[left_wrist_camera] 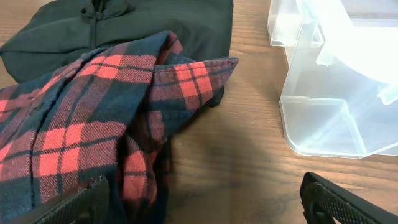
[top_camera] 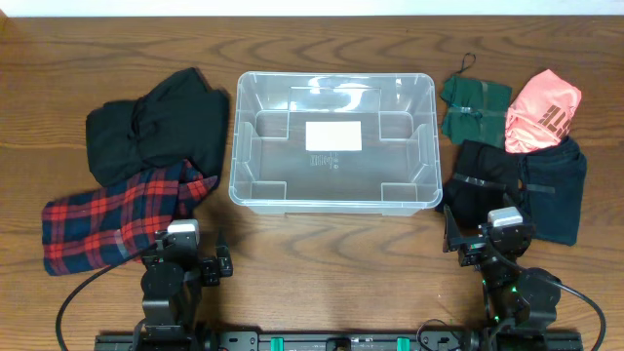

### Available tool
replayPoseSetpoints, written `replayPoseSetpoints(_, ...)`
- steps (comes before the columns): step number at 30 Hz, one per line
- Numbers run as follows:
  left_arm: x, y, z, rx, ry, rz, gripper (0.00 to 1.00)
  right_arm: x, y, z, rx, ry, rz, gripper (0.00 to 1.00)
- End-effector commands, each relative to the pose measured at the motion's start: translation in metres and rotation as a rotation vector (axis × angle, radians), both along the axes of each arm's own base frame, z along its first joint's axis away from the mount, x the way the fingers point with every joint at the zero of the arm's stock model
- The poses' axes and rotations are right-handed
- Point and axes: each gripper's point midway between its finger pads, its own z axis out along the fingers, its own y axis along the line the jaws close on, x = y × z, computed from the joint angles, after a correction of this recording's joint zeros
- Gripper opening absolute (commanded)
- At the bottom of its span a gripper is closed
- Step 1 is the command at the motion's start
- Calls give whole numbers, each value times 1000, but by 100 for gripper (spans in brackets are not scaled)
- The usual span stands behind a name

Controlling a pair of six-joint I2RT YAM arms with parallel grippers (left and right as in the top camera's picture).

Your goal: Pack container

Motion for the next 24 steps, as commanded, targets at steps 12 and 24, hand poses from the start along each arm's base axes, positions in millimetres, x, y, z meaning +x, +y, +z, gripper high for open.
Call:
replayPoseSetpoints(12, 0, 1, -3, 12, 1, -1, 98, 0, 3, 4, -7, -21, 15, 99)
replayPoseSetpoints(24, 0, 1, -3, 12, 1, -1, 98, -1, 4, 0, -5, -7, 18, 99)
